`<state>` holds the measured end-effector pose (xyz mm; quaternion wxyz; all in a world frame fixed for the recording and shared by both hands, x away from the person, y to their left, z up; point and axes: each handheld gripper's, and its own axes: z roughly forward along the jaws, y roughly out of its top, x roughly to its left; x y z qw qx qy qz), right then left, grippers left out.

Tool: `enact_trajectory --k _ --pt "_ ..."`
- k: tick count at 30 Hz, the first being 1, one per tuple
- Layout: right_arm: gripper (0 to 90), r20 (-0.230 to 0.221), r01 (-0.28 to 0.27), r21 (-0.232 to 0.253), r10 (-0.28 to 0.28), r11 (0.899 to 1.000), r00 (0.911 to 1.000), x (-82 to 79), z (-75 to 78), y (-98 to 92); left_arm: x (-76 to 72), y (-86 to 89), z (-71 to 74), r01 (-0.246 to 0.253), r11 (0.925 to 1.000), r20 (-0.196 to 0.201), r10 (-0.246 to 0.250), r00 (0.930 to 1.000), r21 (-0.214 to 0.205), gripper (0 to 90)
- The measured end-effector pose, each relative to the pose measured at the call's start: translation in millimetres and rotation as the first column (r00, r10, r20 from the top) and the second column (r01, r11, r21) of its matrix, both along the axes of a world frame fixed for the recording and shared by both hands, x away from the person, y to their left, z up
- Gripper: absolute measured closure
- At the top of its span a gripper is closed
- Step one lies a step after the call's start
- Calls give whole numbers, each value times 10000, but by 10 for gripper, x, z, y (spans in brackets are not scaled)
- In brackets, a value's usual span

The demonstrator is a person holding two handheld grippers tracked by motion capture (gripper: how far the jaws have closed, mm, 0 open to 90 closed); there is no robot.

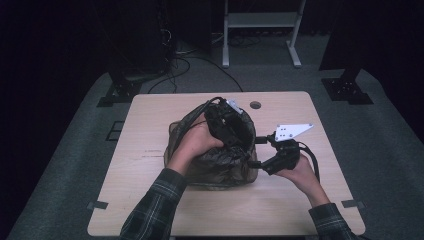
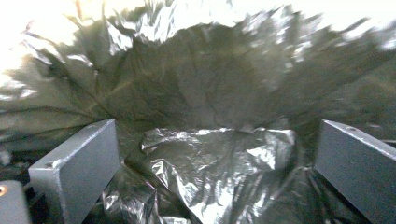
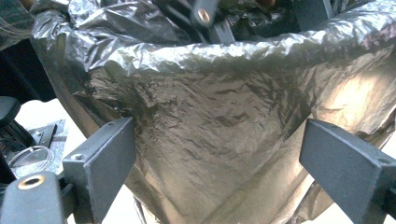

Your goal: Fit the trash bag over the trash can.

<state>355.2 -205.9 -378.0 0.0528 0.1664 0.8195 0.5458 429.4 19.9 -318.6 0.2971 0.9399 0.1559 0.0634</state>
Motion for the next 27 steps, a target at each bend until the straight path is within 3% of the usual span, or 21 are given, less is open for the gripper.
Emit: enact_trajectory --k 7,14,27 --pt "95 45 63 30 -64 10000 10000 -18 7 -31 -159 198 233 -33 9987 349 51 9994 -508 0" --pt "95 1 127 58 -127 9999 9999 -20 8 -62 -279 289 253 376 9993 103 -376 9992 62 0" --pt "95 -44 156 102 -156 9998 9999 -19 9 -78 -378 26 32 1353 9862 -809 -1278 9885 952 0"
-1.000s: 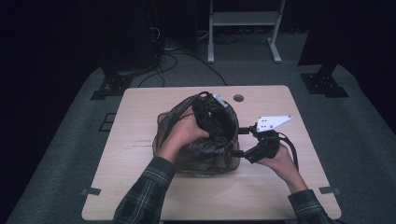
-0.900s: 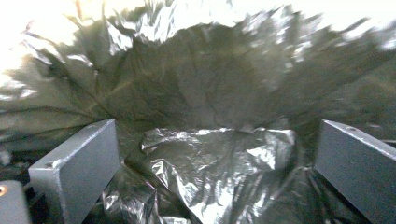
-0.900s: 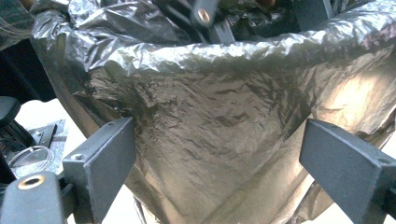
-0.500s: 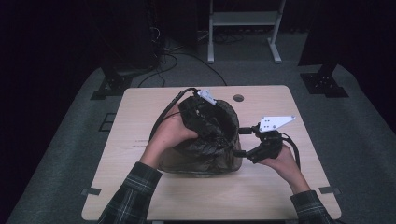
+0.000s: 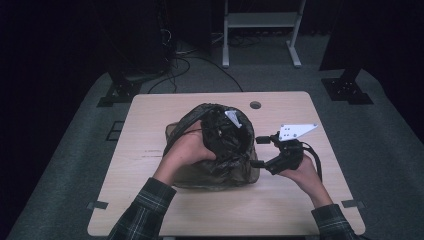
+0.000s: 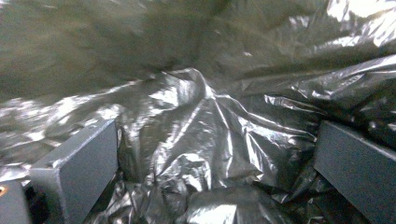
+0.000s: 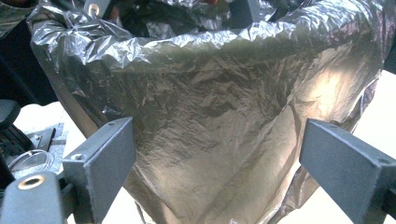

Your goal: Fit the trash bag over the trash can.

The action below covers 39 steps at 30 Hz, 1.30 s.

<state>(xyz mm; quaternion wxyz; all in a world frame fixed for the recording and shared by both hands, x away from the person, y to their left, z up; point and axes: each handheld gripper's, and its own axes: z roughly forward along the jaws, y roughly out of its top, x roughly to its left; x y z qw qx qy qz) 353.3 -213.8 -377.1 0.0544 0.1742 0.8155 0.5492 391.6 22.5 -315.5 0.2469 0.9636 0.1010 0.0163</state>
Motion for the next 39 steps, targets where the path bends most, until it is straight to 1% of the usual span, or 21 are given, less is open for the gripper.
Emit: enact_trajectory --k 2,6,7,9,11,12,13,16,17,18,20,23,26,29,31,32,33,35,36,39 --pt "95 -17 7 1 -7 10000 10000 0 -2 -4 14 -2 -8 -64 10000 15 64 10000 13 0" --pt "95 -27 5 29 -4 10000 10000 4 -5 -6 119 62 22 -615 9979 74 616 9981 -182 0" --pt "95 -34 11 31 -11 10000 10000 4 -5 -4 151 78 31 -783 9966 99 786 9969 -255 0" --pt "95 -48 13 40 -13 10000 10000 9 -8 0 217 102 31 -1101 9936 138 1105 9938 -268 0" --pt "95 -33 9 50 -9 10000 10000 19 -14 6 282 109 10 -1384 9903 187 1386 9902 -96 0" --pt "95 -42 3 50 -3 10000 10000 22 -16 9 319 111 -2 -1463 9892 248 1460 9890 132 0" --pt "95 -60 7 56 -7 10000 10000 25 -17 12 351 112 -14 -1562 9875 306 1555 9874 225 0" --pt "95 -90 11 45 -11 10000 10000 28 -20 18 438 122 -58 -1870 9817 316 1858 9821 374 0" --pt "95 -87 15 38 -15 10000 10000 27 -20 18 462 127 -72 -1940 9802 354 1927 9806 402 0" --pt "95 -77 15 25 -15 10000 10000 26 -18 16 483 132 -83 -1939 9801 375 1924 9806 427 0" --pt "95 -74 32 34 -32 10000 10000 25 -14 7 508 128 -100 -1979 9796 451 1962 9795 359 0" --pt "95 -72 75 59 -75 10000 9999 27 -10 -10 530 121 -120 -1916 9809 536 1897 9804 341 0" --pt "95 -59 113 80 -112 9999 9999 26 -4 -27 525 117 -115 -1870 9821 507 1856 9813 235 0" --pt "95 -33 158 92 -157 9998 9999 25 1 -38 498 124 -82 -1812 9834 525 1809 9821 8 0" --pt "95 -28 191 80 -191 9998 9998 23 4 -42 476 139 -47 -1740 9844 504 1751 9833 -259 0" --pt "95 -18 220 84 -219 9997 9998 23 5 -46 461 151 -27 -1708 9841 450 1730 9839 -487 0" --pt "95 -16 270 63 -270 9996 9996 20 6 -51 447 168 -4 -1683 9832 450 1717 9841 -708 0" --pt "95 -2 405 2 -405 9992 9992 15 6 -69 414 201 52 -1689 9800 574 1756 9828 -1054 0" --pt "95 -16 449 15 -449 9990 9990 13 6 -78 397 219 79 -1692 9771 575 1777 9824 -1291 0" --pt "95 -6 605 -49 -605 9982 9982 10 14 -107 347 293 173 -1626 9711 600 1753 9827 -1746 0"
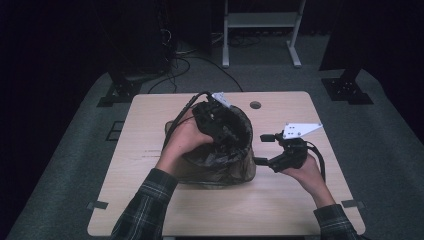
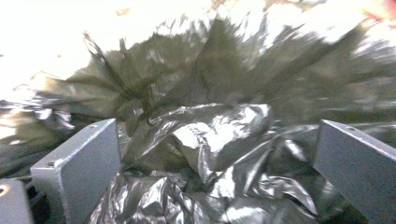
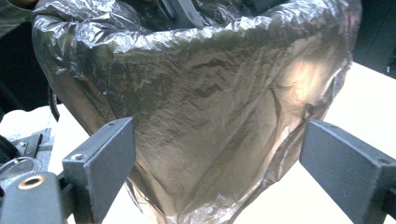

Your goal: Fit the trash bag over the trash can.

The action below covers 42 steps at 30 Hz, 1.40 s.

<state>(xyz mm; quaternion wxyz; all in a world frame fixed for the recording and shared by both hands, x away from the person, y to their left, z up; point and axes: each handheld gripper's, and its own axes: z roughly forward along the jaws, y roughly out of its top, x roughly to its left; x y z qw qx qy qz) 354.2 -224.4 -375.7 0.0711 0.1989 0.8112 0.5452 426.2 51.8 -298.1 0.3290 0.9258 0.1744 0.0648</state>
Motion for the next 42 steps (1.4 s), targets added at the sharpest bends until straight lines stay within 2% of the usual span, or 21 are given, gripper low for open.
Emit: enact_trajectory --k 3,8,13,17,20,24,27,29,33,35,37,42 --pt "95 28 156 -46 -156 9999 9999 -7 11 -32 -52 98 94 -56 9987 228 67 9997 -504 0" --pt "95 103 452 -39 -452 9990 9989 -41 22 -113 -207 299 249 -36 9907 616 121 9980 -1361 0" --pt "95 88 720 -110 -719 9973 9974 -74 28 -208 -411 549 345 -39 9769 1001 258 9946 -2135 0" --pt "95 163 968 -179 -965 9951 9952 -124 32 -304 -585 782 354 -125 9677 1247 453 9912 -2517 0" --pt "95 158 1139 -222 -1135 9932 9934 -163 33 -387 -716 966 326 -151 9592 1384 562 9888 -2822 0" --pt "95 205 1330 -337 -1324 9905 9910 -214 30 -499 -885 1197 275 -278 9542 1546 770 9850 -2977 0" --pt "95 296 1519 -371 -1509 9877 9881 -259 29 -576 -998 1351 234 -433 9543 1606 944 9825 -2956 0" --pt "95 296 1628 -399 -1617 9858 9864 -287 24 -626 -1070 1444 200 -515 9493 1603 1056 9814 -3101 0" --pt "95 316 1822 -411 -1809 9824 9830 -335 -9 -718 -1190 1598 113 -712 9464 1606 1271 9788 -3151 0" --pt "95 272 1972 -458 -1961 9793 9802 -357 -33 -758 -1256 1680 38 -835 9425 1575 1407 9774 -3237 0" --pt "95 274 2108 -487 -2097 9763 9774 -382 -61 -797 -1289 1728 -22 -866 9422 1511 1418 9783 -3236 0" --pt "95 265 2361 -571 -2349 9701 9717 -449 -136 -886 -1403 1881 -273 -1191 9344 1284 1706 9769 -3357 0"
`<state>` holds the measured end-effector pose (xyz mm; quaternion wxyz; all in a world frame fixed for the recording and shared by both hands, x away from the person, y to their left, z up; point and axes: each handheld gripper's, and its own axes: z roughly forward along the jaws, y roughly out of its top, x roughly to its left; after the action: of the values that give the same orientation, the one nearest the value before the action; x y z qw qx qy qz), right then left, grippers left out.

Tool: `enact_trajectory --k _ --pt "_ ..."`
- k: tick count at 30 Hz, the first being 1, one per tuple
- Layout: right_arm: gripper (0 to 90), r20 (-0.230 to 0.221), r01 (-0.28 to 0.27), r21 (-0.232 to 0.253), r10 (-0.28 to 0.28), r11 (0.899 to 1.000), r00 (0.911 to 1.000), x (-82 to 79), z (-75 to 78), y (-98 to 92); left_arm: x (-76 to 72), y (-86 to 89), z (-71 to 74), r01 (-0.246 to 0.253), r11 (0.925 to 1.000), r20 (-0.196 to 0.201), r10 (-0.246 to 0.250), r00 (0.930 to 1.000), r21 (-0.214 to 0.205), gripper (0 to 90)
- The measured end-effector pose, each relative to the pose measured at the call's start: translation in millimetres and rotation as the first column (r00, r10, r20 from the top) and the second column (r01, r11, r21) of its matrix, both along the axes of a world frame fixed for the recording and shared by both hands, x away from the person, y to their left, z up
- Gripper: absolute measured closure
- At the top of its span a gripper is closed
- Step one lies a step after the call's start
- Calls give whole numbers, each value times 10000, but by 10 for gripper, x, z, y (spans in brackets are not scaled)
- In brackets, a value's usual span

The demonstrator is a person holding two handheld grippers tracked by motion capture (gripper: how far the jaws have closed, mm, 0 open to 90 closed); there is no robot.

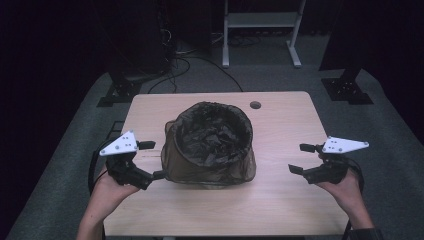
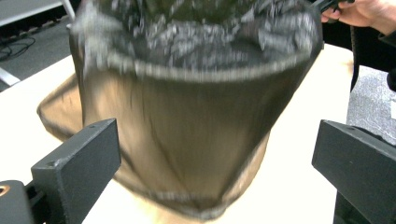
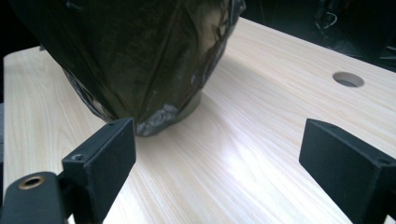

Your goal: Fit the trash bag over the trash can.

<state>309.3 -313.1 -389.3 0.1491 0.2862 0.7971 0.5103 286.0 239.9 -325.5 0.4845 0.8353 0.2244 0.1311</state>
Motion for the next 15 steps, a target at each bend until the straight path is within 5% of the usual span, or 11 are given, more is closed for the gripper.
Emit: enact_trajectory --k 9,15 --pt "95 -202 538 62 -537 9985 9984 -131 -149 -180 -146 216 -406 -468 9988 -142 466 9988 -142 0" --pt "95 -389 948 -268 -958 9951 9946 -193 -270 -282 -199 277 -673 -756 9970 -418 762 9962 162 0"
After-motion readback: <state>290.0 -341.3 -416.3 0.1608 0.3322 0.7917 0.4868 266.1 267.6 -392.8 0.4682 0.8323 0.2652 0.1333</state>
